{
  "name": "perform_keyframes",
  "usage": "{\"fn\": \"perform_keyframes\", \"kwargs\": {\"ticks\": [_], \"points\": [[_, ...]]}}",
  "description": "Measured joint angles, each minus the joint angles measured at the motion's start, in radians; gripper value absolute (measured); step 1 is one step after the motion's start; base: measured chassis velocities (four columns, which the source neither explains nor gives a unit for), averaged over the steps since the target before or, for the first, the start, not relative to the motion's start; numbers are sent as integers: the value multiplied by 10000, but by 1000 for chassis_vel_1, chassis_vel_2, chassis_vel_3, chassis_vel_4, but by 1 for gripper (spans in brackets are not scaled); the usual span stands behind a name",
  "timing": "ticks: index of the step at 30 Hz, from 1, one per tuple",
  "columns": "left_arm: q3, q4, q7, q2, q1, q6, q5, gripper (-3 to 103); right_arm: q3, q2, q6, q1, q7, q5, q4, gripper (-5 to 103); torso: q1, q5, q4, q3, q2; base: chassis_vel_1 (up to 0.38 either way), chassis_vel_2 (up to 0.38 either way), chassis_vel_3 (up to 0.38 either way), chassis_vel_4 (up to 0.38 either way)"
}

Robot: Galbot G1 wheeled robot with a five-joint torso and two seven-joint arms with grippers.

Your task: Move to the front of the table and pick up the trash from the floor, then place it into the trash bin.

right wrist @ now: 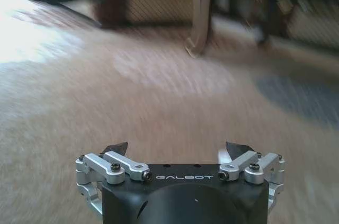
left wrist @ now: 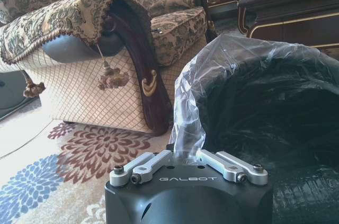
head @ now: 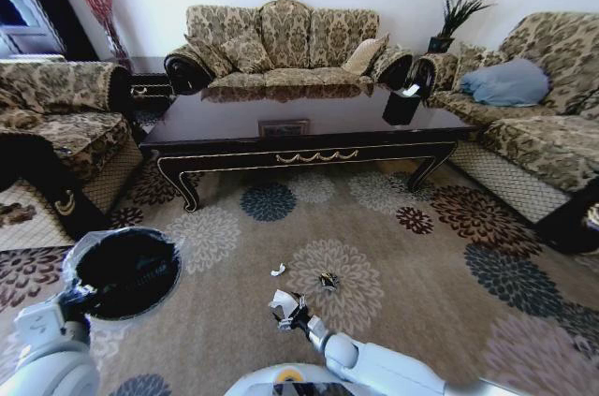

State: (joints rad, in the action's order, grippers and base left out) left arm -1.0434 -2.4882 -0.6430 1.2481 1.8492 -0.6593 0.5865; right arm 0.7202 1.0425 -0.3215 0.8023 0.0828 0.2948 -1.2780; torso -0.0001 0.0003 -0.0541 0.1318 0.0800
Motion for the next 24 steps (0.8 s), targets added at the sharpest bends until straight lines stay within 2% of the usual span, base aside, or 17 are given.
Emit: {"fn": "perform_keyframes", "kwargs": {"ticks": [5, 7, 11, 12, 14, 15, 16, 18, 21, 24], "points": [[43, 81, -2, 2, -93, 0, 2, 2, -154, 31, -8, -453, -236, -95, -251, 100, 0, -2, 0, 0, 0, 0, 0, 0, 0], [45, 136, -6, -57, -165, 0, 56, 2, 108, -31, 257, -860, -155, 203, -329, 100, 0, -1, 1, 0, 0, 0, 0, 0, 0], [19, 164, -3, -126, -203, 0, 126, 2, 518, -90, 287, -1284, -550, 350, 50, 100, 0, -2, -1, 0, 0, 0, 0, 0, 0], [-1, 192, -5, -141, -221, 0, 139, 2, 787, -119, 39, -1525, -1424, 785, 354, 100, 0, -1, -2, 0, 0, 0, 0, 0, 0], [-2, 222, -6, -128, -242, 0, 146, 2, 923, -46, -541, -1777, -2929, 906, 863, 100, 0, -3, -3, 0, 0, 0, 0, 0, 0], [1, 246, -8, -92, -255, -2, 146, 2, 841, 190, -1263, -2014, -4725, 740, 1574, 100, 0, -5, -1, -1, 0, 0, 0, 0, 0], [1, 246, -8, -92, -255, -2, 146, 2, 841, 190, -1263, -2014, -4725, 740, 1574, 100, 0, -5, -1, -1, 0, 0, 0, 0, 0], [16, 251, -8, -49, -256, -3, 148, 2, 609, 597, -1856, -2240, -6569, 374, 2353, 100, 0, -4, 1, -1, 0, 0, 0, 0, 0], [-21, 237, -9, -33, -206, -4, 148, 2, 534, 1025, -2049, -2533, -7909, 409, 3022, 100, 0, -5, 3, -1, 0, 0, 0, 0, 0], [-50, 207, -9, -33, -163, -5, 149, 2, 535, 1153, -2041, -2585, -8206, 387, 3194, 100, 0, -4, 0, -1, 0, 0, 0, 0, 0]]}}
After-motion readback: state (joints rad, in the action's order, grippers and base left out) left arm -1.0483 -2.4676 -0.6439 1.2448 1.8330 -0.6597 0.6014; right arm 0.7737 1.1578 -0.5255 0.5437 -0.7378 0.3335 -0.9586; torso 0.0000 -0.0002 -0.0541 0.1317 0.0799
